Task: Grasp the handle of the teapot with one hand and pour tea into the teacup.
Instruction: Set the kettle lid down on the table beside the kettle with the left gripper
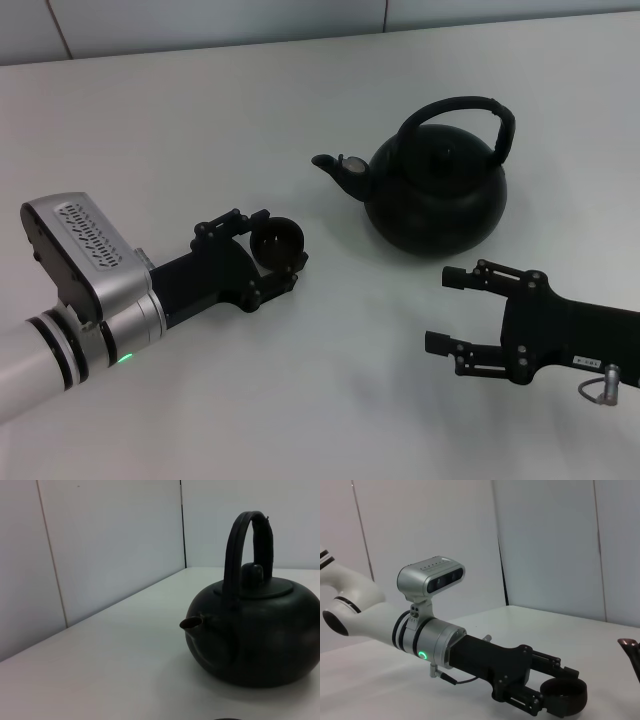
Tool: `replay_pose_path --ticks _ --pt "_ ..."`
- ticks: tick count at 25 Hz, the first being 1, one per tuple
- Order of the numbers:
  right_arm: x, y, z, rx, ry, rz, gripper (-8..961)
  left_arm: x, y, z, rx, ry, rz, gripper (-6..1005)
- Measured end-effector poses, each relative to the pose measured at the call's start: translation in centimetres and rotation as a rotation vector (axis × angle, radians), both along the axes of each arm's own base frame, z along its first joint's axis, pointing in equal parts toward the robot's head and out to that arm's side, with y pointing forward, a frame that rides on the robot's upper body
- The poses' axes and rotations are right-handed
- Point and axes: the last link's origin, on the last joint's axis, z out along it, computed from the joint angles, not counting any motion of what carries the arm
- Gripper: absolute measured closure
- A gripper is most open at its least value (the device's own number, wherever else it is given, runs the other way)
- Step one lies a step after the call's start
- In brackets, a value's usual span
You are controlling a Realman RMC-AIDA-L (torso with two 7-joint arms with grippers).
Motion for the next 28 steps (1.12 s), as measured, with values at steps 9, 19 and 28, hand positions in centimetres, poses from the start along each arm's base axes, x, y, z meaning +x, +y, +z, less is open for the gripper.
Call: replay_pose_path --ticks 9,19,28 --pt "0.03 -0.05 -0.01 -0.001 -0.001 0.000 144 -0.32 -0.13 -0.27 -0.008 0.021 0.014 240" --pt "0.05 -0.16 -0.08 -0.003 0.002 -0.003 144 -0.27 -0.31 -0.36 -0.007 0.017 0.011 229" --pt "0.04 -0.30 -0.18 -0.006 0.010 -0.007 144 -0.21 -0.33 -0.35 -0.007 0.013 0.009 220"
